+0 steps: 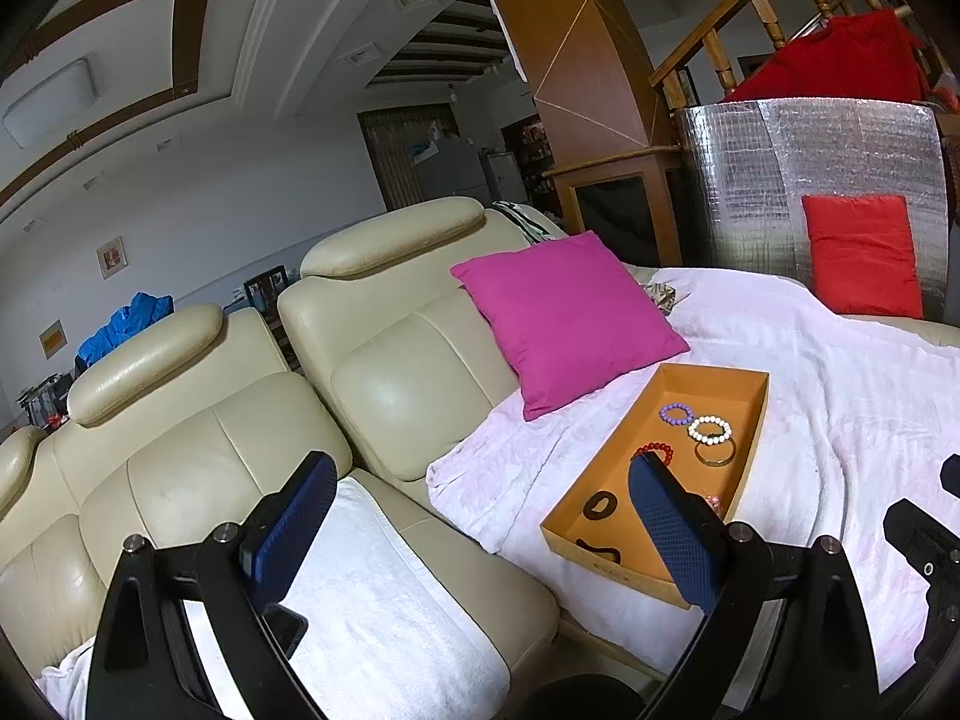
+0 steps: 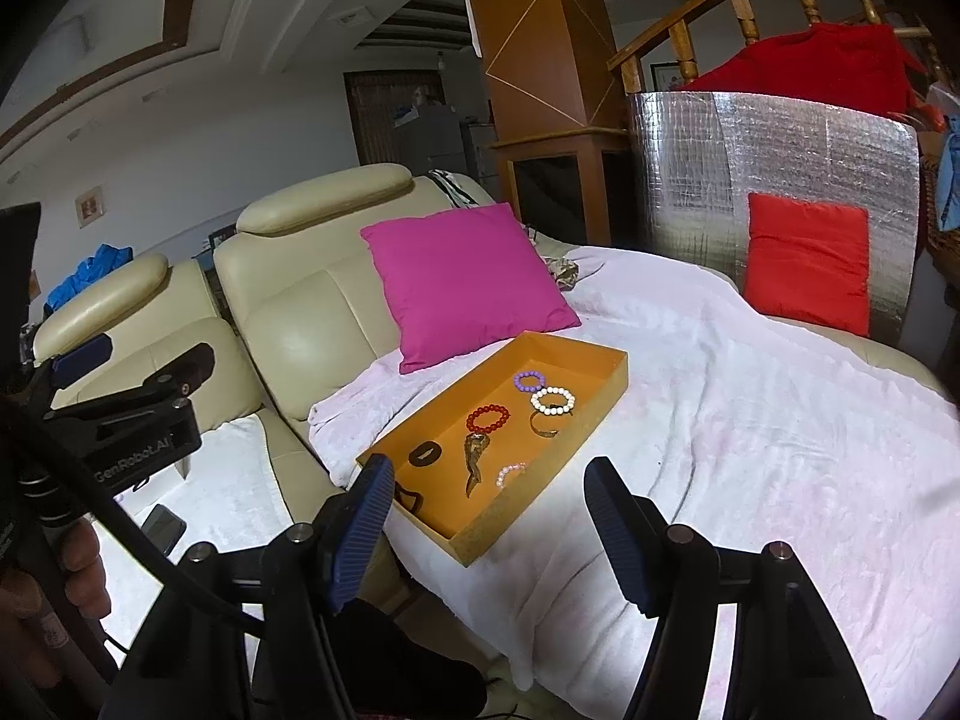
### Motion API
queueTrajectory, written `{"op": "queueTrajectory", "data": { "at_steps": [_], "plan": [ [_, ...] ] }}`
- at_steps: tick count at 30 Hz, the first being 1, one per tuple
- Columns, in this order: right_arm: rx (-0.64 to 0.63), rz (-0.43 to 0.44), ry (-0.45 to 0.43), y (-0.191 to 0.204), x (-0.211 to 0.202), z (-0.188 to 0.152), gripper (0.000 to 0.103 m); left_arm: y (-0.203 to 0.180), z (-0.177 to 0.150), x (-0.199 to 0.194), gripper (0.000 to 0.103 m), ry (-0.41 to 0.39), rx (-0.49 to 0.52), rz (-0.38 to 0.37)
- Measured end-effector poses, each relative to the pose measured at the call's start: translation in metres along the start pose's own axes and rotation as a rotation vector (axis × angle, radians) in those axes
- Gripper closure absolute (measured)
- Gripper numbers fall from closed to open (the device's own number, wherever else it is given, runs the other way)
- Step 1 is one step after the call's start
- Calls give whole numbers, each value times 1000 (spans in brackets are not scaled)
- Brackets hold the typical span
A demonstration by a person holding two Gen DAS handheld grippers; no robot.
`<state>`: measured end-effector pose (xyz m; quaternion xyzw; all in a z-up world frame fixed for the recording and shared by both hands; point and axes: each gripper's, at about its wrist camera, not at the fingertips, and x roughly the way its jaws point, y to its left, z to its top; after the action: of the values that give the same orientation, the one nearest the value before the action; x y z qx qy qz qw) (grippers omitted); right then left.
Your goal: Organize jewelry
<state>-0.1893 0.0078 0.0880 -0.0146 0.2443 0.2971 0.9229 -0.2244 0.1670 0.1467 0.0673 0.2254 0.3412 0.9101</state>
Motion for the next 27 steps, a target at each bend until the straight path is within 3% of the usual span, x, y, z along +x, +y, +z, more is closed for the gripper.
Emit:
{"op": "queueTrajectory", "data": {
  "at_steps": [27],
  "plan": [
    [13, -2, 19, 1, 11, 0, 33, 5, -5, 12, 5, 24, -5, -11]
  ]
}}
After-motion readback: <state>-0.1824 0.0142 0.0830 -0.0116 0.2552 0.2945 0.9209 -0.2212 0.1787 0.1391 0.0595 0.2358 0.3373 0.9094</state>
